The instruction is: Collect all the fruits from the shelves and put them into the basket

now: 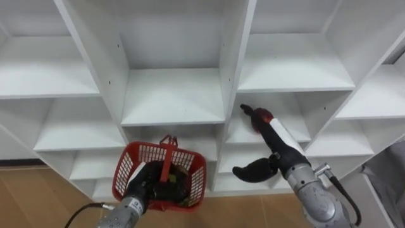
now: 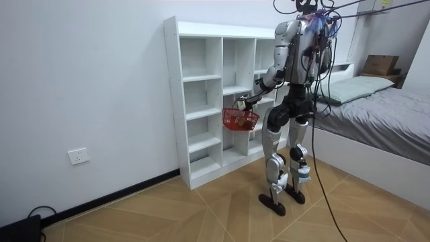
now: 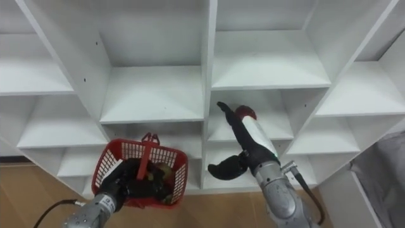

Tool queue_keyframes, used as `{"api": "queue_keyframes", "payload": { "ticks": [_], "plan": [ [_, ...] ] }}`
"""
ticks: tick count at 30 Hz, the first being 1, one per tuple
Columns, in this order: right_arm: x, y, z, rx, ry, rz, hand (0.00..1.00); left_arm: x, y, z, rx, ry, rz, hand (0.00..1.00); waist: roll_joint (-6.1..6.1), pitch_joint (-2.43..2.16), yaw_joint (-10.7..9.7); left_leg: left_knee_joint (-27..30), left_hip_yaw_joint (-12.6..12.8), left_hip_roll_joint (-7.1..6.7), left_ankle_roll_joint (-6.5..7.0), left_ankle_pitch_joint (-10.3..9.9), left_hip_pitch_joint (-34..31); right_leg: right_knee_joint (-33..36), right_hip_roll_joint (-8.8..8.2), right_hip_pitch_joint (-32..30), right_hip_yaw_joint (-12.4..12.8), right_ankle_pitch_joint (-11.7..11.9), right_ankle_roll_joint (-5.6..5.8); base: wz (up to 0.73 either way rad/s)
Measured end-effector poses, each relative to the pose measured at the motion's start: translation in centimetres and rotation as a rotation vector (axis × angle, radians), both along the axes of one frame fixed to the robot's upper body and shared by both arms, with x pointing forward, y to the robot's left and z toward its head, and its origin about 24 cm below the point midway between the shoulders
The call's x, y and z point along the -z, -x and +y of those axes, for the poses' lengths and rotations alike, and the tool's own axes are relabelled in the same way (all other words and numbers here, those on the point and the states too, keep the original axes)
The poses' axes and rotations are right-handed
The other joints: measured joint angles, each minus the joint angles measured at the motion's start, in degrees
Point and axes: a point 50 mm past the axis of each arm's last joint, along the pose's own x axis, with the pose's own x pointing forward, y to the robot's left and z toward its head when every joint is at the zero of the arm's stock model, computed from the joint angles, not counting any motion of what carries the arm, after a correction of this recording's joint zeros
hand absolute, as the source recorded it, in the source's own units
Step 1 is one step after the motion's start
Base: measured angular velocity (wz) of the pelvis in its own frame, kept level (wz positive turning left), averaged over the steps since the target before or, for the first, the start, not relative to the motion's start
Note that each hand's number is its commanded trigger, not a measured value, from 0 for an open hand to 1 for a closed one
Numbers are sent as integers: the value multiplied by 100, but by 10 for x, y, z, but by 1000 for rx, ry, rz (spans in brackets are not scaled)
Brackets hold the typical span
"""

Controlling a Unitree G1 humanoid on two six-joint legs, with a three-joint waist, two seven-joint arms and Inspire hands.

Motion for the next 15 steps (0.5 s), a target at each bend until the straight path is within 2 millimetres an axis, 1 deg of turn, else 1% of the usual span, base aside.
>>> {"api": "queue_keyframes", "payload": {
  "ticks": [2,4,5,8,11,15],
  "plan": [
    [0,0,0,8,-10,-2,0,-2,-1,0,2,2,-9,100,-2,1,15,0,9,0,0,0,32,5,8,9,39,0,0,-5],
    [0,0,-1,15,-13,-6,0,-3,-1,0,3,1,-14,100,-6,1,9,0,9,1,0,0,58,10,7,5,18,0,0,-2],
    [1,0,-2,27,-22,-8,0,-3,1,1,2,1,-14,100,-15,-6,-26,0,7,1,0,0,66,8,1,22,-17,-1,0,3],
    [2,1,-6,67,-39,-11,0,-1,8,2,1,0,-6,100,-43,-15,-42,1,5,2,0,0,74,3,1,67,-24,-1,0,1],
    [9,3,-11,112,-42,10,0,2,16,6,-6,-7,13,100,-91,-38,-92,2,2,2,-2,-2,84,-56,5,110,-42,2,-3,3],
    [11,5,-13,126,-42,20,0,2,21,10,-10,-16,15,100,-105,-35,-150,2,-9,5,-11,-7,79,-60,10,116,-30,2,-3,0]
  ]
}}
